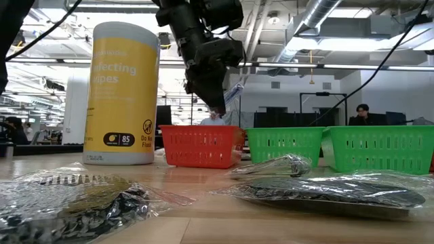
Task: Pick & Place Travel size toiletries
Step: Put the nail cutter into the left red bin
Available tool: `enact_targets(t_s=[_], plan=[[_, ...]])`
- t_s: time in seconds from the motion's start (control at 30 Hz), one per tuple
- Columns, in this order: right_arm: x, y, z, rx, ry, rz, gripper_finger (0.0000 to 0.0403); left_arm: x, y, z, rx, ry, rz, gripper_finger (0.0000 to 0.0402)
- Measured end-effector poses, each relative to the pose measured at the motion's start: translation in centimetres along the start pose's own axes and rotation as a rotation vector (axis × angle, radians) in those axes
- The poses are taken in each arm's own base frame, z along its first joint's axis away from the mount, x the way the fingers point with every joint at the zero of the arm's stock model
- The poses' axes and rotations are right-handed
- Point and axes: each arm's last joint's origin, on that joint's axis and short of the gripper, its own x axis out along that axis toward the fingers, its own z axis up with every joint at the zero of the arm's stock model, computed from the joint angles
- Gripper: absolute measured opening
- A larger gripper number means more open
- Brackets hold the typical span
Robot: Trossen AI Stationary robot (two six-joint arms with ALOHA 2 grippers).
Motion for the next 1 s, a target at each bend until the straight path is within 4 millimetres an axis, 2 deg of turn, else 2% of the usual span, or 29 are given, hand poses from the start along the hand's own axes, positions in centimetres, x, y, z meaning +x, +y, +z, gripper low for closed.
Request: enact_targets(t_s=[0.3, 0.63, 1.0], plan=[[0.0, 0.0, 0.0, 0.000, 0.002, 0.001, 0.0094, 1.3, 0.3, -1.8, -0.019, 0.066, 0.013, 0.0006], [0.0, 0.0, -0.1, -0.003, 0.005, 0.002, 0.0094, 1.4, 0.3, -1.7, -0.019, 0.058, 0.011, 0.0013], [0.0, 0.1, -0.1, -0.001, 0.010, 0.005, 0.0094, 1.4, 0.3, -1.6, -0.019, 0.042, 0.008, 0.0051]])
